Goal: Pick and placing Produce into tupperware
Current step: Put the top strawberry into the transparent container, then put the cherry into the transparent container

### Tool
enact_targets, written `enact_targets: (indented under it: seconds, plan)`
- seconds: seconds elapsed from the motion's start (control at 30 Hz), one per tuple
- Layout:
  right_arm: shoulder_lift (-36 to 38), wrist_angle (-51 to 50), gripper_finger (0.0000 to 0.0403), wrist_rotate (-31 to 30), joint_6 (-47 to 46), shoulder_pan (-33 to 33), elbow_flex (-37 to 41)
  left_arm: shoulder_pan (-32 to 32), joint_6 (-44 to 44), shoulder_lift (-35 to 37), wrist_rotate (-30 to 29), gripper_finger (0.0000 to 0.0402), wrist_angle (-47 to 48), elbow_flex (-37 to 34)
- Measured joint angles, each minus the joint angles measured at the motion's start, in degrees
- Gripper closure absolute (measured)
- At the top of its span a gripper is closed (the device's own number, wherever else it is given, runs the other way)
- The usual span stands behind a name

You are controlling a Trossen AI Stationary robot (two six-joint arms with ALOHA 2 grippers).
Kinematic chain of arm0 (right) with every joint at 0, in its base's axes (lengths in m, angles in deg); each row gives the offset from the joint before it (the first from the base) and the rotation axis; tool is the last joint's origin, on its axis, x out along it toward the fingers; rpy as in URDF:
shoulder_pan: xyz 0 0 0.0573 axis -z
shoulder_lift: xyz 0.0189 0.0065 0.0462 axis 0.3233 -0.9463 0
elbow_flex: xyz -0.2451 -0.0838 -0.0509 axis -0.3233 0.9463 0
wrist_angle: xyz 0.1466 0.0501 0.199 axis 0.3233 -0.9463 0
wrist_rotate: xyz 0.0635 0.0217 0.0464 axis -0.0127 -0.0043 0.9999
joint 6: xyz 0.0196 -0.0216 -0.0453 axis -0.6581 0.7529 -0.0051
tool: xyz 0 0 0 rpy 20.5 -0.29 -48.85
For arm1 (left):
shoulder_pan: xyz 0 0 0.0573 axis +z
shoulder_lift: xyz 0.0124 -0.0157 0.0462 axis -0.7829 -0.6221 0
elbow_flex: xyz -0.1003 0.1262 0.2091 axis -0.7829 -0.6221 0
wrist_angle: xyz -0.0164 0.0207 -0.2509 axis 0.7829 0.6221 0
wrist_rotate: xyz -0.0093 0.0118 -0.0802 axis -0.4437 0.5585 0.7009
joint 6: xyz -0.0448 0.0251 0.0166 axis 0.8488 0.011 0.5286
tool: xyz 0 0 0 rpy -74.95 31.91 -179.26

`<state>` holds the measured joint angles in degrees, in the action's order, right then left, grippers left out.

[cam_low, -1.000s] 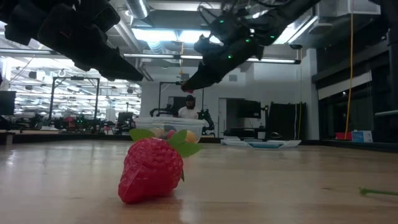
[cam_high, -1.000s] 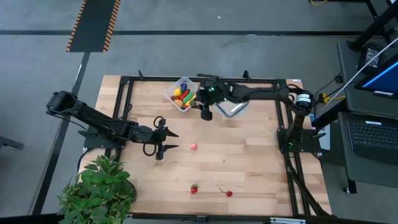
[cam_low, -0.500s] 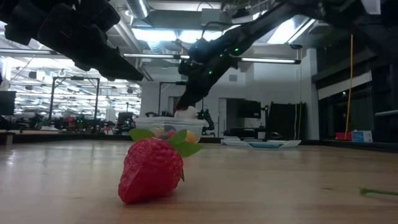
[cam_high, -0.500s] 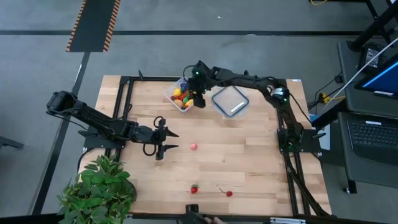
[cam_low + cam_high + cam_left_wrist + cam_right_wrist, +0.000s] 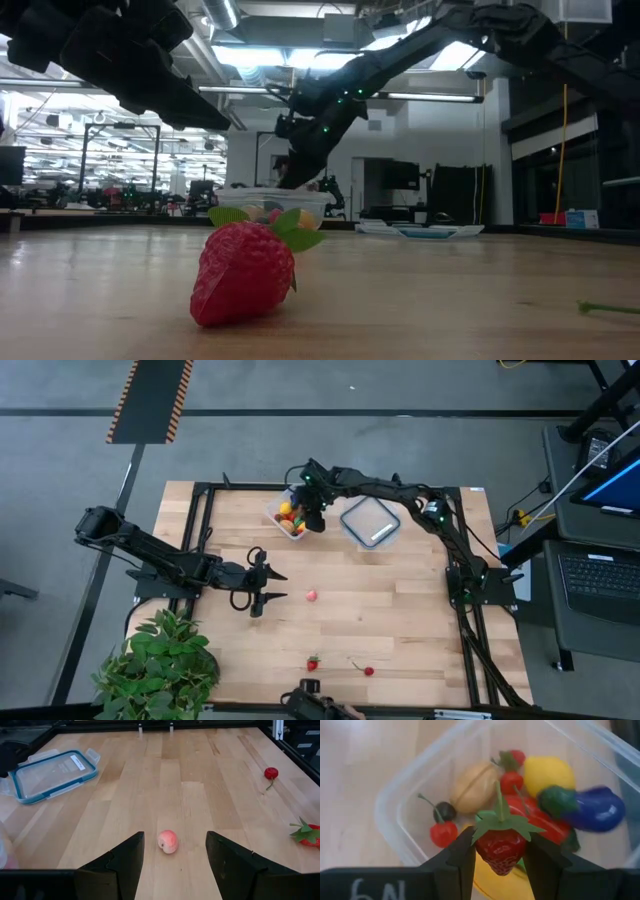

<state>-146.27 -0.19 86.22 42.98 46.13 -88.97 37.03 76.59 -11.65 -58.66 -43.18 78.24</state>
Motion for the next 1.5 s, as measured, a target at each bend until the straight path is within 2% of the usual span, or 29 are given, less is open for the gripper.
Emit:
enact_targets:
  seconds: [0.57, 0.7, 0.8, 1.07, 1.3, 1.5]
  plan:
    - [0.04, -2.57, 0.0265, -0.88, -4.92, 0.60, -0.02, 0.00, -0.01, 0.00, 0.00, 0.0195, 0.00, 0.00]
    - [0.04, -2.51, 0.0233, -2.18, -6.55, 0.59, 0.00, 0.00, -0.01, 0.00, 0.00, 0.0195, 0.00, 0.00]
    - [0.04, -2.42, 0.0229, -3.43, -7.57, 0.56, -0.01, 0.01, -0.01, 0.00, 0.00, 0.0195, 0.00, 0.00]
    - [0.51, -2.86, 0.0285, -3.40, -7.86, 0.53, 0.04, 0.01, -0.01, 0.00, 0.00, 0.0195, 0.00, 0.00]
    - [5.90, -6.08, 0.0390, -3.40, -7.53, 0.18, 0.04, 0.02, -0.03, 0.00, -0.02, 0.0195, 0.00, 0.00]
    - [9.21, -11.07, 0.0398, -3.41, -9.79, 0.19, 0.04, 0.02, -0.03, 0.00, -0.02, 0.0195, 0.00, 0.00]
